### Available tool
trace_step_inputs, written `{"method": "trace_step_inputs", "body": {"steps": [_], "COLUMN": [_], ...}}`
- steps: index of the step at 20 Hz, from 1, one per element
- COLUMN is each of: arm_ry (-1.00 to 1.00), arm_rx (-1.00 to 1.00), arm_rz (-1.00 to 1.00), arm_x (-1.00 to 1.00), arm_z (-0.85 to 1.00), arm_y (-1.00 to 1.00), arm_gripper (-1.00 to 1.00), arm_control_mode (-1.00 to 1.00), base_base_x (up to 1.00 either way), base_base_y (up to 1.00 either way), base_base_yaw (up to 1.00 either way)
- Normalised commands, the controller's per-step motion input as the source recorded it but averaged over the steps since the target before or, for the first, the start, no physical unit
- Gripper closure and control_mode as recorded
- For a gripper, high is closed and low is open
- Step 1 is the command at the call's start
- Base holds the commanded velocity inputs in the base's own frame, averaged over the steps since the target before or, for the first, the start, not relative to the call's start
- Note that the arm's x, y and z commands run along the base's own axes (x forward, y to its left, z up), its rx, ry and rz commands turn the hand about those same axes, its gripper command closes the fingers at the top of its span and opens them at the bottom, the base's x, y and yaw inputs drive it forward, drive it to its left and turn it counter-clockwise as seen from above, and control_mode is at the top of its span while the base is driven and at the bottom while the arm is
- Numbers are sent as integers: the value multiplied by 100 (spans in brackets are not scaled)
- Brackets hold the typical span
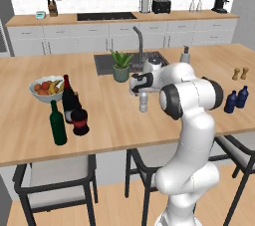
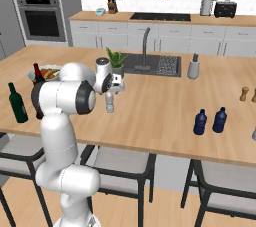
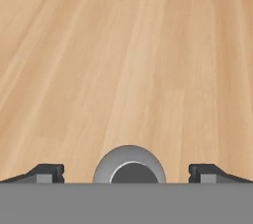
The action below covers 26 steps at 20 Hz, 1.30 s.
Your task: Move the plastic bottles in the middle to the plastics group, and the glass bottles in the middle to the glass group.
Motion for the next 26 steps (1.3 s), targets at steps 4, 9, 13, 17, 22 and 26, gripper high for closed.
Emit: {"method": "trace_step_inputs", "body": {"steps": [4,9,13,17,22,26], "arm_ry": [0,0,0,0,-1,-2], "arm_rx": [0,0,0,0,0,3], "arm_rz": [0,0,0,0,-5,-11], "arm_x": [10,0,0,-1,-22,-39], "arm_z": [-4,0,0,0,14,23], "arm_y": [0,0,0,0,-21,-61], "arm_gripper": [-100,100,100,100,100,100], "arm_control_mode": [-100,-100,-100,-100,-100,-100], "base_base_x": [0,0,0,0,0,0], "base_base_y": [0,0,0,0,0,0], "base_base_yaw": [0,0,0,0,0,0]}}
